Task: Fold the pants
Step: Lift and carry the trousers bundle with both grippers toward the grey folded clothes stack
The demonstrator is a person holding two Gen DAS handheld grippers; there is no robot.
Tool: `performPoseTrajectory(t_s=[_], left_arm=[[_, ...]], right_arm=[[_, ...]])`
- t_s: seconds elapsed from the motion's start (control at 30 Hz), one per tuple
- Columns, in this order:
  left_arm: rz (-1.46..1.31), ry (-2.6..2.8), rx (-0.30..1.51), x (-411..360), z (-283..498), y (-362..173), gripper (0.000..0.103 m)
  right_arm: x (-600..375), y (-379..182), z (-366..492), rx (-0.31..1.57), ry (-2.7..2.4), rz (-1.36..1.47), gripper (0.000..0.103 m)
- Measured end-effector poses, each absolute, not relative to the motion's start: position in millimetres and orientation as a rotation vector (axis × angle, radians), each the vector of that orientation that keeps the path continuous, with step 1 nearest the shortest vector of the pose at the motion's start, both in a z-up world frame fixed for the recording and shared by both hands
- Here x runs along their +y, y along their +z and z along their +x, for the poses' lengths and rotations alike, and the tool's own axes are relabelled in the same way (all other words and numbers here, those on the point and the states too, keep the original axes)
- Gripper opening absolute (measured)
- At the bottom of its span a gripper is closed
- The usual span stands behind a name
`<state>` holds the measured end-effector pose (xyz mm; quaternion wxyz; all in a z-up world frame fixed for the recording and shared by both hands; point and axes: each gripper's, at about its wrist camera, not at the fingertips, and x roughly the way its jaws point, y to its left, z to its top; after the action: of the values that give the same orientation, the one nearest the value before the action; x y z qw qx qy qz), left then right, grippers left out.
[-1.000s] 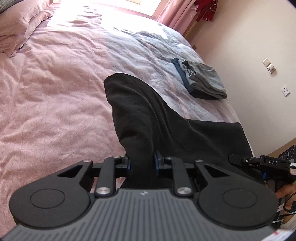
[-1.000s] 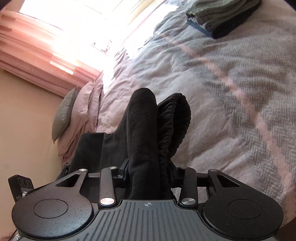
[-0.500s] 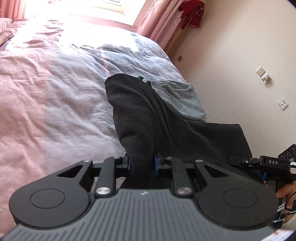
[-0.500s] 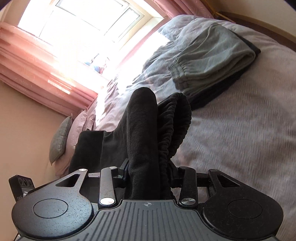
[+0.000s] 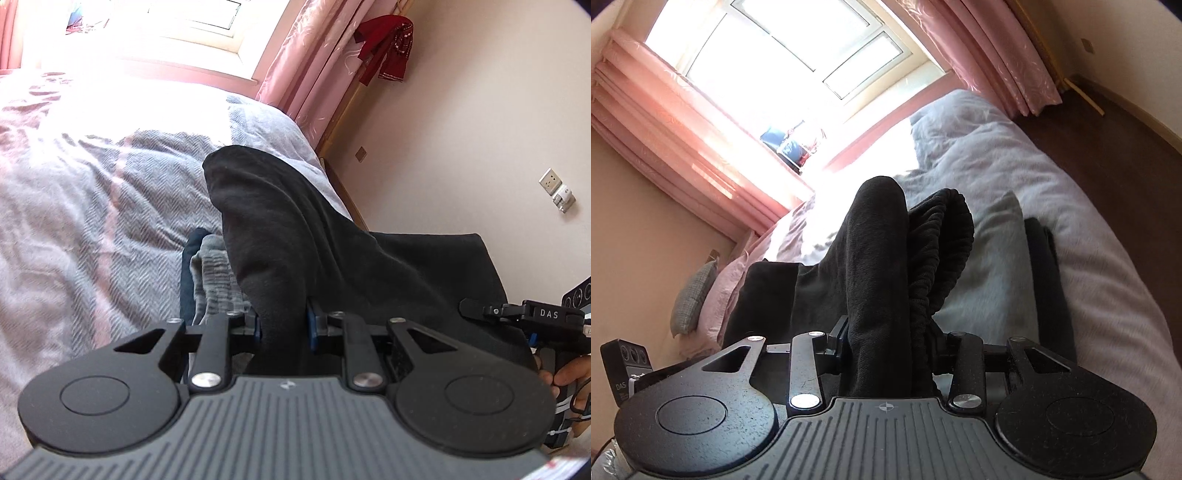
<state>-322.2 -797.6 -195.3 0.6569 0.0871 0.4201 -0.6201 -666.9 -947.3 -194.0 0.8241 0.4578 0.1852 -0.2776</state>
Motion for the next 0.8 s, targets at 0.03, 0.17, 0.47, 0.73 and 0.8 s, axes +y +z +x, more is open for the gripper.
performPoseTrajectory(t_s=[0.03, 0.17, 0.47, 0.73, 0.8], left_arm=[[0.202, -1.399, 0.952, -810, -322, -199, 0.018], [0.231, -1.379, 0.95, -844, -319, -212, 0.018], [0.258, -1.363, 0.974, -884, -307, -252, 0.018], [0.351, -1.307, 0.968, -899, -298, -288, 0.035], [0.331, -1.293, 0.941, -893, -294, -277, 0.035]], right_arm=[[-960, -197, -667, 0.394, -0.587, 0.971, 0.036], [-998, -218, -661, 0.405, -0.57, 0.974, 0.036], [-1038, -263, -651, 0.422, -0.566, 0.993, 0.037], [-1040, -285, -636, 0.532, -0.813, 0.913, 0.067], [-1032, -266, -637, 0.525, -0.925, 0.829, 0.067]])
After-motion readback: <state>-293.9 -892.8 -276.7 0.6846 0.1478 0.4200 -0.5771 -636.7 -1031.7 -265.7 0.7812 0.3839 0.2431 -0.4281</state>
